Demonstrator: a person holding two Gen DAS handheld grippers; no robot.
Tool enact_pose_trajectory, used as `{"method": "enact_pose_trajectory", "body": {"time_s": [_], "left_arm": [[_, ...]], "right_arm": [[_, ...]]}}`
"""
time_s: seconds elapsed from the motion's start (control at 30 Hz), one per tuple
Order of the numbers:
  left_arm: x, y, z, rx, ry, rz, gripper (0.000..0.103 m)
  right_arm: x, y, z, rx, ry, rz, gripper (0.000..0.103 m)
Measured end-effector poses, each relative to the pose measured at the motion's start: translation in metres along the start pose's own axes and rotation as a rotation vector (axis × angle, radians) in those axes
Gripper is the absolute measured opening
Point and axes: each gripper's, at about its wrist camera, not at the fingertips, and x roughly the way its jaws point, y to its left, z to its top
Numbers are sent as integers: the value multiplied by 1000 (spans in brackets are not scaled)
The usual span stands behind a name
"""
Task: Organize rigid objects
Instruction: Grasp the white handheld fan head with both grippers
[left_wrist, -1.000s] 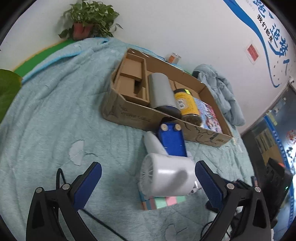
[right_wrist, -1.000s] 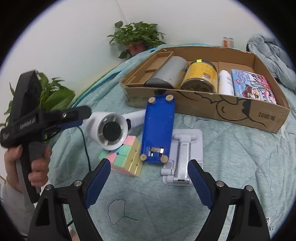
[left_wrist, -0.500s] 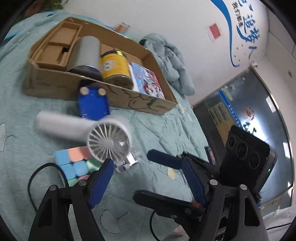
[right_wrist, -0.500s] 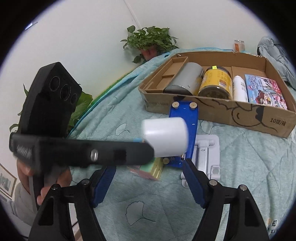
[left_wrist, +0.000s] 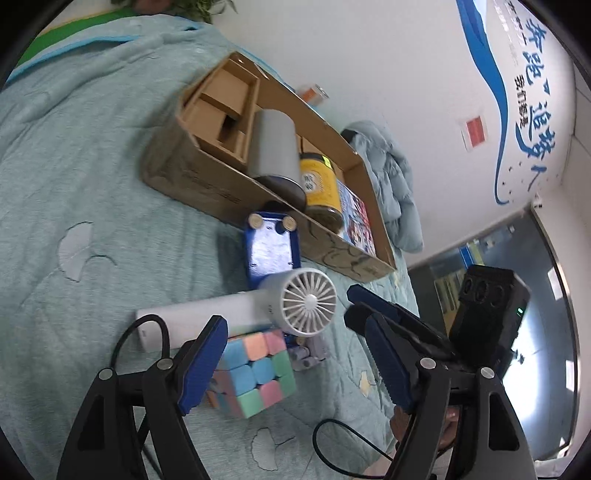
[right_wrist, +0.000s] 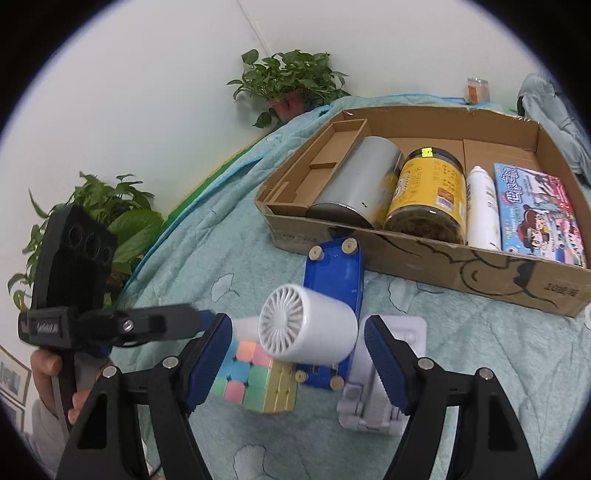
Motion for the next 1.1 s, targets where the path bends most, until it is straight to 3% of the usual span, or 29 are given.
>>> {"method": "enact_pose_trajectory", "body": {"time_s": [0.07,0.1,0.17,0.33,0.4,0.47,0.6,0.7,0.77,0.9,1.1], "left_arm": [[-4,10,2,-28,-9,14,76],[-5,13,2,-39,-11,20,76],[-8,17,1,-47,-14,21,76],[-2,18,-2,-43,16,6,76],[9,17,-3,-47,46,3,76],[19,17,-3,-55,72,12,76],[43,18,1,-69,128,34,76],[49,12,8,-56,129,33,76],[52,11,13,-60,124,30,76],[53,15,20,-87,124,27,76],[45,12,18,-46,95,40,77]], "right_arm": [[14,-4,6,30,38,-24,71],[25,-8,8,47,73,-33,60],[38,-11,5,76,120,-1,57],[26,-8,-6,29,82,-2,42],[21,-11,-17,30,86,20,41],[17,-10,-20,15,93,25,42],[2,9,-19,-191,66,-35,43],[0,20,-13,-325,39,-81,66],[6,21,-10,-386,36,-105,70],[32,15,-2,-463,121,-19,70],[44,16,2,-570,166,109,71]]}}
